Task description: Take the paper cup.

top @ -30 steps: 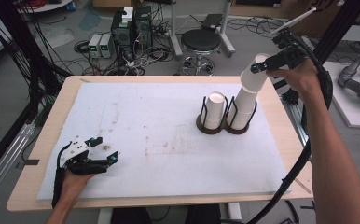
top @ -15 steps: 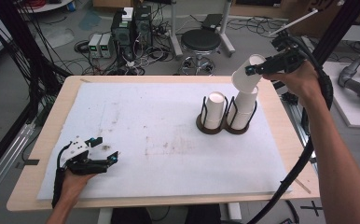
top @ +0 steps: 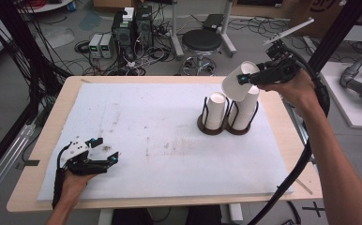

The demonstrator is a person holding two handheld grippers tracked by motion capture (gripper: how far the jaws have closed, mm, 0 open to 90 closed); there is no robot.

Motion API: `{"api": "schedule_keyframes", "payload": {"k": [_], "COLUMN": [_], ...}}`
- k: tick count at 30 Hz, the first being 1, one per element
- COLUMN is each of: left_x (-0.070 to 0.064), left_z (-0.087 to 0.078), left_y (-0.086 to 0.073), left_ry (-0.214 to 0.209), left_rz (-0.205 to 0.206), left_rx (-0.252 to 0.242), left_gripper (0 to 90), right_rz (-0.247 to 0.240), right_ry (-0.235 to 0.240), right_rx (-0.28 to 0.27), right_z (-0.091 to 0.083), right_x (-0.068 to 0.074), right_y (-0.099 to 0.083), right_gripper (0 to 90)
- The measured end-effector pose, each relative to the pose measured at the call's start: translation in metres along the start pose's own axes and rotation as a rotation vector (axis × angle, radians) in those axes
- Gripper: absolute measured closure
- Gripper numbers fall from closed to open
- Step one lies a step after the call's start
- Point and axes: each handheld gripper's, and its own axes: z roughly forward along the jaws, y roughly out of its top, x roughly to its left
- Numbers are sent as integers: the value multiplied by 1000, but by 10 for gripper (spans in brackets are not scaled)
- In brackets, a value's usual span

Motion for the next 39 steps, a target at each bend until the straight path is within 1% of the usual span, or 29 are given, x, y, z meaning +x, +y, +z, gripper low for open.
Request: {"api": "schedule_keyframes", "payload": {"k": [3,6,10,14,15,16,17,21,23,24,29,31,36,38,39], "left_x": [0,0,1,0,0,1,1,1,1,1,0,0,0,0,0], "left_z": [0,0,0,0,0,0,0,0,0,0,-1,-1,-1,-1,0], "left_y": [0,0,0,0,0,0,0,0,0,0,0,0,0,0,0], "left_ry": [-1,-3,-3,-4,-5,-5,-6,-4,-5,-3,-4,-3,0,0,-1], "left_rz": [-7,-4,-9,-8,-8,-9,-8,-10,-7,-7,-4,-3,-3,-2,-1], "left_rx": [0,-5,-5,-4,-3,-2,0,-3,-2,-3,-6,-5,-6,-5,-5], "left_gripper": [111,111,111,111,111,111,111,111,111,111,111,111,111,111,111], "right_rz": [-12,-24,-45,-67,-77,-77,-87,-119,-137,-143,-162,-165,-167,-172,-172], "right_ry": [17,37,61,94,112,112,118,168,202,212,227,229,254,251,257], "right_rx": [-10,-19,-29,-46,-54,-54,-57,-87,-118,-123,-106,-111,-119,-121,-127], "right_z": [1,2,4,4,4,4,4,5,6,6,14,16,23,24,25], "right_x": [6,13,21,29,32,32,33,34,35,36,38,39,38,37,37], "right_y": [-2,-4,-7,-11,-13,-13,-15,-19,-22,-23,-26,-27,-35,-36,-38], "right_gripper": [360,360,360,360,360,360,360,360,359,360,359,359,359,359,359]}}
